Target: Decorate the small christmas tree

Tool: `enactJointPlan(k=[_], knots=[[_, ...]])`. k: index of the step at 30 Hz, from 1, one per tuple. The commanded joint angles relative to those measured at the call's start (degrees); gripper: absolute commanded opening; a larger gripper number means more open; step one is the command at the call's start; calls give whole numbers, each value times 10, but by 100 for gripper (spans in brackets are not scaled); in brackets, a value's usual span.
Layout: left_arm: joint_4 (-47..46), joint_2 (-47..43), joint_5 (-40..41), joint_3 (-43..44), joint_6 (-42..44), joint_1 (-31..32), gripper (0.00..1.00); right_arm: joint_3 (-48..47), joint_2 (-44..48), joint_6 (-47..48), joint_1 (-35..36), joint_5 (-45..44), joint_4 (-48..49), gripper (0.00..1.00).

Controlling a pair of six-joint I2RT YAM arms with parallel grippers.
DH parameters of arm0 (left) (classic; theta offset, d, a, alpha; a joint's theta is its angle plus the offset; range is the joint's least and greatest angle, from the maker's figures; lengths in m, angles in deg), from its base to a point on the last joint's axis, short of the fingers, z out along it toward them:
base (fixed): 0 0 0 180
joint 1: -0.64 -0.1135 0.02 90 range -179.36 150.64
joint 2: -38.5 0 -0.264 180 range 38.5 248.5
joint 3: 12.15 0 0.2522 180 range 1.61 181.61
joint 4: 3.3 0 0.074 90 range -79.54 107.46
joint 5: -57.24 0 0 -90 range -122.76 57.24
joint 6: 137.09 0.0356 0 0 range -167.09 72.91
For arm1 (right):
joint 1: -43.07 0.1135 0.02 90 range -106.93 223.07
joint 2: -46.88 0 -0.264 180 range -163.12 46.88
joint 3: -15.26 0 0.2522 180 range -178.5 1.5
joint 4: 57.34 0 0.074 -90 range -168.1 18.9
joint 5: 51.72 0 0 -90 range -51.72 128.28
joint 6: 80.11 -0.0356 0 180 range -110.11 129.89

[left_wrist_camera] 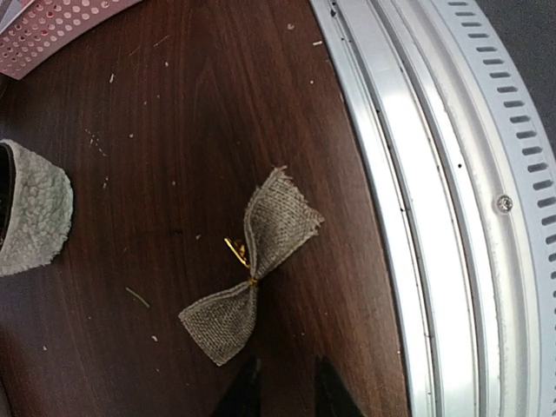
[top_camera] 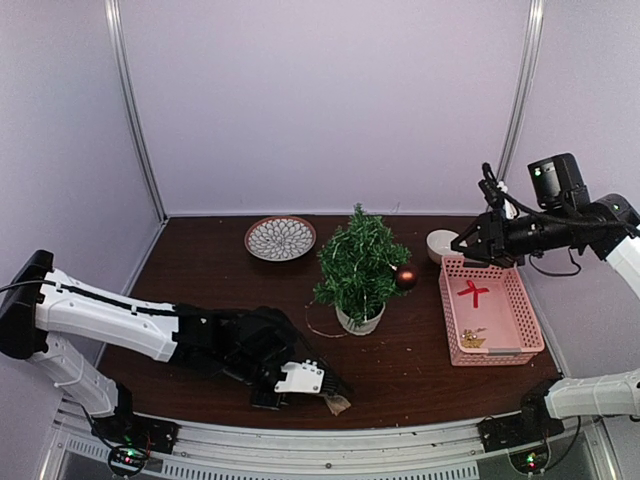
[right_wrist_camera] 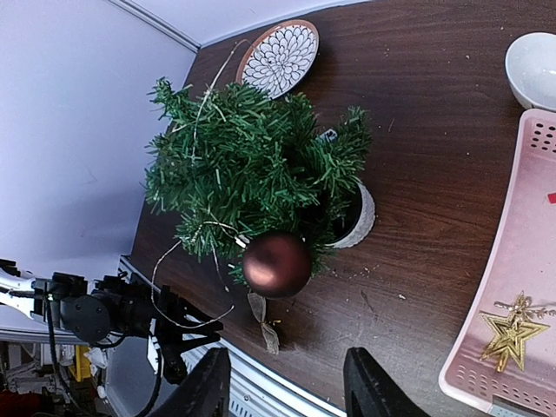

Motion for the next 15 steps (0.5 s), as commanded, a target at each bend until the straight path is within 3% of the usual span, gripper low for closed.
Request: enactJointPlan(k=[1, 7, 15], knots=[[-12, 48, 1, 44, 25, -1, 24, -21, -5, 3, -3, 12, 19, 49], [-29, 134, -12, 96, 43, 0, 29, -33, -10, 8, -3, 5, 11, 49], [-21, 181, -23, 116, 63, -16, 32, -36, -11, 9, -3, 3, 4, 49]])
